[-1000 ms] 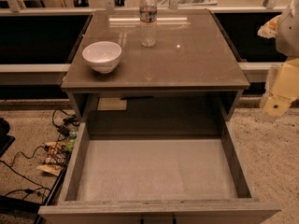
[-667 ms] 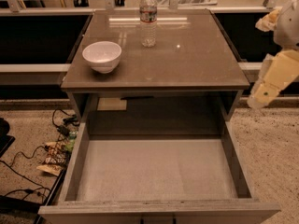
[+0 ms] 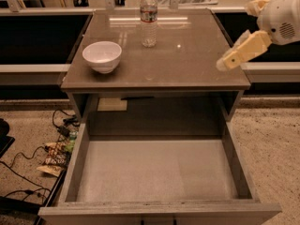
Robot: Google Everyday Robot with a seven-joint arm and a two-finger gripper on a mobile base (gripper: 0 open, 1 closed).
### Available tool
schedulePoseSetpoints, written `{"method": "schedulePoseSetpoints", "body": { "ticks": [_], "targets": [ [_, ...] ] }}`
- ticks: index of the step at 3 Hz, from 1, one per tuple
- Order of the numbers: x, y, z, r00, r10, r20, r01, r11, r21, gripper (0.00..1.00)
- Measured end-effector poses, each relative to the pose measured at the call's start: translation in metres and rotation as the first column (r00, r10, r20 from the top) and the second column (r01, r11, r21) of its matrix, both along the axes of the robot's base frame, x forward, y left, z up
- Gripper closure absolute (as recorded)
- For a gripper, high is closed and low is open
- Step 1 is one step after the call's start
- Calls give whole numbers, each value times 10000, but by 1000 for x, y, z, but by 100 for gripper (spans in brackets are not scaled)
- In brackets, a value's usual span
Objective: Place water bottle into top drawer
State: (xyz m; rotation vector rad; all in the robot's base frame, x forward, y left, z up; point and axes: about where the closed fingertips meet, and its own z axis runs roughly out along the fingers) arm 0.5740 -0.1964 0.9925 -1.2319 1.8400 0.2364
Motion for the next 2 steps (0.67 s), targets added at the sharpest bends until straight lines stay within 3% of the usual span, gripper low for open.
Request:
{"method": "schedulePoseSetpoints", "body": {
  "ticks": [1,2],
  "targets": [
    [48,12,10,9946,-281,996,80,9804,1970,0],
    [90,29,10,9867,-712,1464,171,9397,3417,0]
  ]
}}
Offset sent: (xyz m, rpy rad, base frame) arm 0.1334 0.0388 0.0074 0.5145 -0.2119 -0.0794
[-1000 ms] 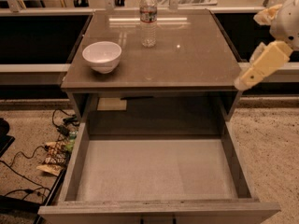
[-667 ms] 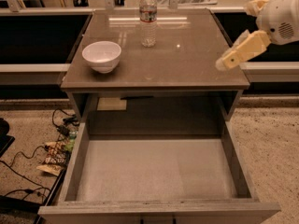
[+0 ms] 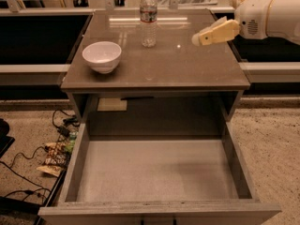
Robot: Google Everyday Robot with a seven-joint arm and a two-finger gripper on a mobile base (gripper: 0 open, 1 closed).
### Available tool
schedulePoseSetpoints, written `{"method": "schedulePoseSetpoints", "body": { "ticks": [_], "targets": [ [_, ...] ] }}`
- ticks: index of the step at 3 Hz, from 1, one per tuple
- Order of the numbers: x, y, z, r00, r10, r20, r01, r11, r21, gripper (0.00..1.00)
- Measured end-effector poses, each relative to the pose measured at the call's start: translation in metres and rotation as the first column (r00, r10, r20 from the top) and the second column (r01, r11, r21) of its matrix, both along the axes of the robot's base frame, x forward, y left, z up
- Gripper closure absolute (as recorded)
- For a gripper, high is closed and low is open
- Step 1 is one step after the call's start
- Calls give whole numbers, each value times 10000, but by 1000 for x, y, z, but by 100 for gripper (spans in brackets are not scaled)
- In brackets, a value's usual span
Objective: Place water bottle into top drawer
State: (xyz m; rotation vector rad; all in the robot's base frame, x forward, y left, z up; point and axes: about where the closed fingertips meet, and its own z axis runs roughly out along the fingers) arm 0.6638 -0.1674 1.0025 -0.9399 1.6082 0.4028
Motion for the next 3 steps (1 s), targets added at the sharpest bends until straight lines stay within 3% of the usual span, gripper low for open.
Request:
{"method": "schedulePoseSetpoints", "body": {
  "ticks": [1,2,3],
  "targets": [
    [10,10,-4,10000,68,1,-68,10000,57,0],
    [68,48,-18,9997,249,-84,-243,9974,676,0],
    [109,77,-27,9993,336,-176,-311,9914,1273,0]
  ]
}}
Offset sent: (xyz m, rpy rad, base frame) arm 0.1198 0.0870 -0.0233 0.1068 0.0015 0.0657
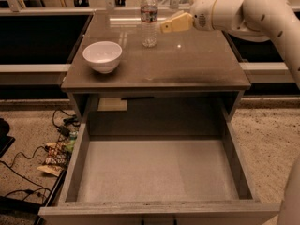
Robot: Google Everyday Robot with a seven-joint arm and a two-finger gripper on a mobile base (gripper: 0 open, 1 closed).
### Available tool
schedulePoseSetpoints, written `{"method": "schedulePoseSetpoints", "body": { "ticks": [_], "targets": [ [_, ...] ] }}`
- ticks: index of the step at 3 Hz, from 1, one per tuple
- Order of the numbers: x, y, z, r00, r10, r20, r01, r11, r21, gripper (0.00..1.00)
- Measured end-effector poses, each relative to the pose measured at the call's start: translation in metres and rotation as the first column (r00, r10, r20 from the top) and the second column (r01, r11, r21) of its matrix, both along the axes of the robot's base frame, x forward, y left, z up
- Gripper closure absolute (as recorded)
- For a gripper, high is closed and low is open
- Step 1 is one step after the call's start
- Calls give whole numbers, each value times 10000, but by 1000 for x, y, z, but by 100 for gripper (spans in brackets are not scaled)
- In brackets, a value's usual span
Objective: Place water bottle into top drawer
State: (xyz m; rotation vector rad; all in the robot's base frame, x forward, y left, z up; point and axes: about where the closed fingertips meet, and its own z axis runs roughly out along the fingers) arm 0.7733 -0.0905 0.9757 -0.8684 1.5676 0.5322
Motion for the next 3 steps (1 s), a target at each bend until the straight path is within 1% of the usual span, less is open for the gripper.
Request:
{"method": "schedulePoseSetpoints", "body": {
  "ticks": [1,2,3],
  "targets": [
    [36,26,-12,9998,-49,-174,59,9984,558,0],
    [63,46,-24,9992,-233,-326,269,9928,1164,0],
    [87,70,-36,9987,-278,-416,340,9870,1569,0]
  ]
}}
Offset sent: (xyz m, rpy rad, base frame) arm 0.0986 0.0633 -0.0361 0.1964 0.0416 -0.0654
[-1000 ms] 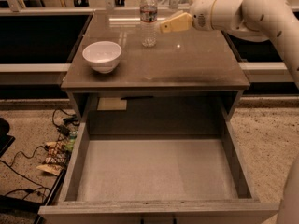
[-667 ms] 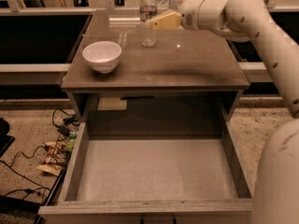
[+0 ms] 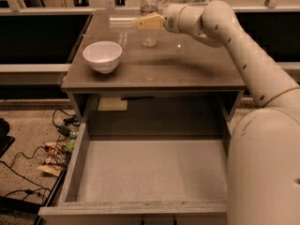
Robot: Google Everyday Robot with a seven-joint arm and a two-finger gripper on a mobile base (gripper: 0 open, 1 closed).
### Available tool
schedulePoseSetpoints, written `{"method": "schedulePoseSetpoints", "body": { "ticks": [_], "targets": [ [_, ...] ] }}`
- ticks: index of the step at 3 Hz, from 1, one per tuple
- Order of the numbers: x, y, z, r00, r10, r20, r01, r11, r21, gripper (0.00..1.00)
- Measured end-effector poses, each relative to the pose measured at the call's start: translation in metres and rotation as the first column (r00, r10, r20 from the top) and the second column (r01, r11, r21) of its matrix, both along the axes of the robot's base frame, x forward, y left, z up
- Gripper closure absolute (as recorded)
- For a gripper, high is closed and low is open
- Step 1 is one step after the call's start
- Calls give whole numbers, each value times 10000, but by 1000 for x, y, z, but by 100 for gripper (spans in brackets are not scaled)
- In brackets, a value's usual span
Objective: Place water bottle into top drawer
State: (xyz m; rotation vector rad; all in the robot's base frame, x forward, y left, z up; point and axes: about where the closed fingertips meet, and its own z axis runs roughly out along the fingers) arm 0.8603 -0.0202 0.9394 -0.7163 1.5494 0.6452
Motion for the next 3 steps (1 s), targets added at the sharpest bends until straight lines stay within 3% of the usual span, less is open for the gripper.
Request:
{"method": "schedulePoseSetpoints", "body": {
  "ticks": [2,3],
  "targets": [
    [31,33,-20,9999,0,125,0,10000,20,39],
    [31,36,-20,9999,44,107,-44,10000,31,63]
  ]
}}
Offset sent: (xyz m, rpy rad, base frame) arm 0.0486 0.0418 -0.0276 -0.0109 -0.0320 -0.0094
